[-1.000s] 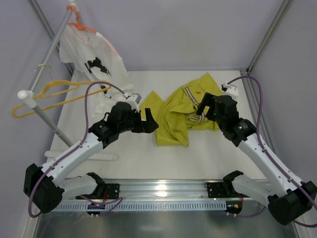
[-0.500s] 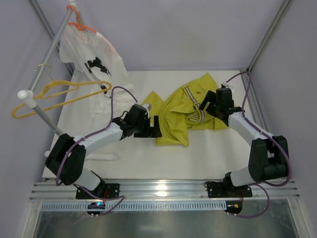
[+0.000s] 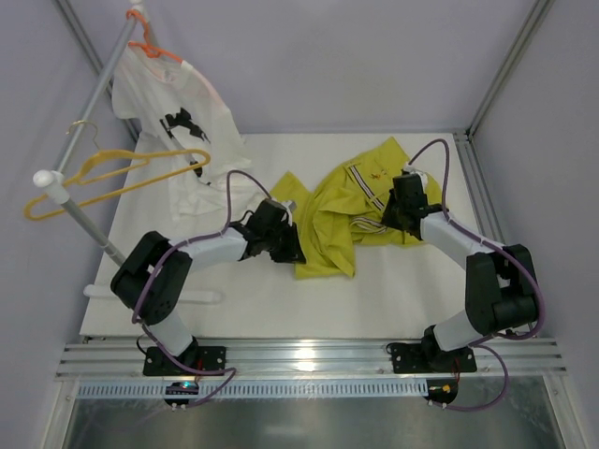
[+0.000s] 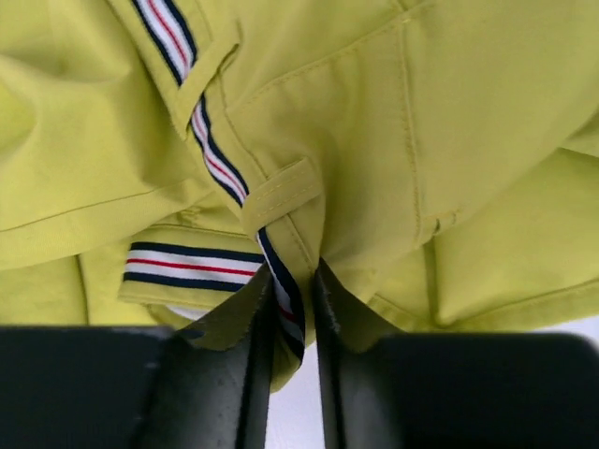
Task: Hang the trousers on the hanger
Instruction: Fold the trousers
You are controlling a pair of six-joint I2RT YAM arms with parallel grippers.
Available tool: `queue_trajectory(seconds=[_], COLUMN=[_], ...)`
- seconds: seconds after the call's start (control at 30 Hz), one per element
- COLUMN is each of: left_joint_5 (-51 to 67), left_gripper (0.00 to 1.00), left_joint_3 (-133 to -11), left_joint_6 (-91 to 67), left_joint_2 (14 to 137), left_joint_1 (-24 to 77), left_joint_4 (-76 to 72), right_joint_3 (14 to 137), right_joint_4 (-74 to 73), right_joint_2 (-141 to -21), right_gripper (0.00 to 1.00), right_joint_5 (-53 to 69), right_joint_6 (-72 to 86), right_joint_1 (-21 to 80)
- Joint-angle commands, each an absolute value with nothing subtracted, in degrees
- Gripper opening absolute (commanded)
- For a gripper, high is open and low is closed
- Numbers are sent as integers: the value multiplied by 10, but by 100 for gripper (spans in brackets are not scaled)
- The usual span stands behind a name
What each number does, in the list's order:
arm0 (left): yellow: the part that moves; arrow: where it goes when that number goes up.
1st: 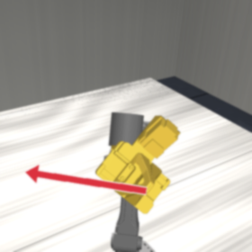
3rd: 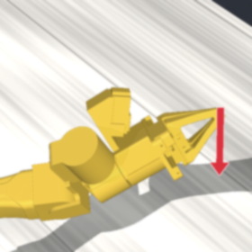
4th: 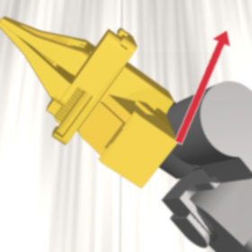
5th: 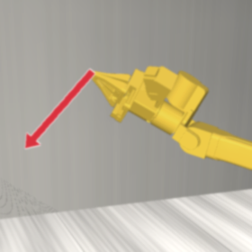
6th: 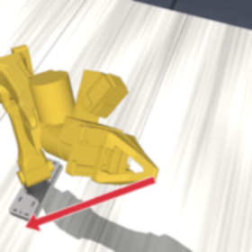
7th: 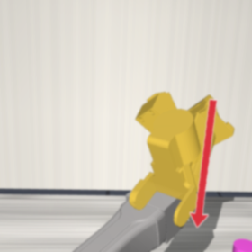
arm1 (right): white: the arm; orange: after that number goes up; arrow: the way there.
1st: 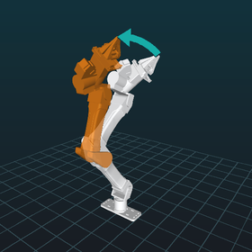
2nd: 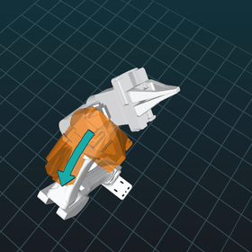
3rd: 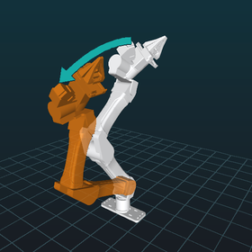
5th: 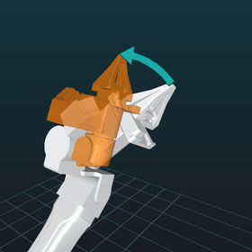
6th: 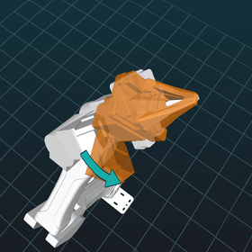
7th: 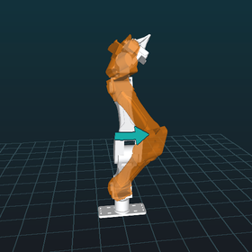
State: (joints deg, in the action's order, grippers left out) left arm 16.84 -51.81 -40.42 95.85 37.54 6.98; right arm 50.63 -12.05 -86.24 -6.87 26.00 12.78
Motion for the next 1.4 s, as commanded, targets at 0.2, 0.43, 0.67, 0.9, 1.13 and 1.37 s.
queue_trajectory(seconds=[0.2,0.43,0.67,0.9,1.13,1.37], left_joint_5=[134,21,-67,-35,-6,-2], left_gripper=[0,0,0,0,0,0], left_joint_3=[-567,-583,-563,-513,-482,-473], left_joint_6=[-389,-365,-370,-380,-385,-386], left_joint_2=[926,866,816,747,719,727], left_joint_1=[376,375,376,376,375,376], left_joint_4=[140,252,323,300,261,249], right_joint_3=[577,592,575,613,611,678], right_joint_4=[-291,-428,-475,-468,-342,-252], right_joint_2=[-812,-709,-673,-624,-643,-871], right_gripper=[4,4,6,50,65,67], right_joint_5=[-292,-406,-406,-204,-98,-176], right_joint_6=[267,315,323,258,334,242], right_joint_1=[123,81,46,47,118,199])
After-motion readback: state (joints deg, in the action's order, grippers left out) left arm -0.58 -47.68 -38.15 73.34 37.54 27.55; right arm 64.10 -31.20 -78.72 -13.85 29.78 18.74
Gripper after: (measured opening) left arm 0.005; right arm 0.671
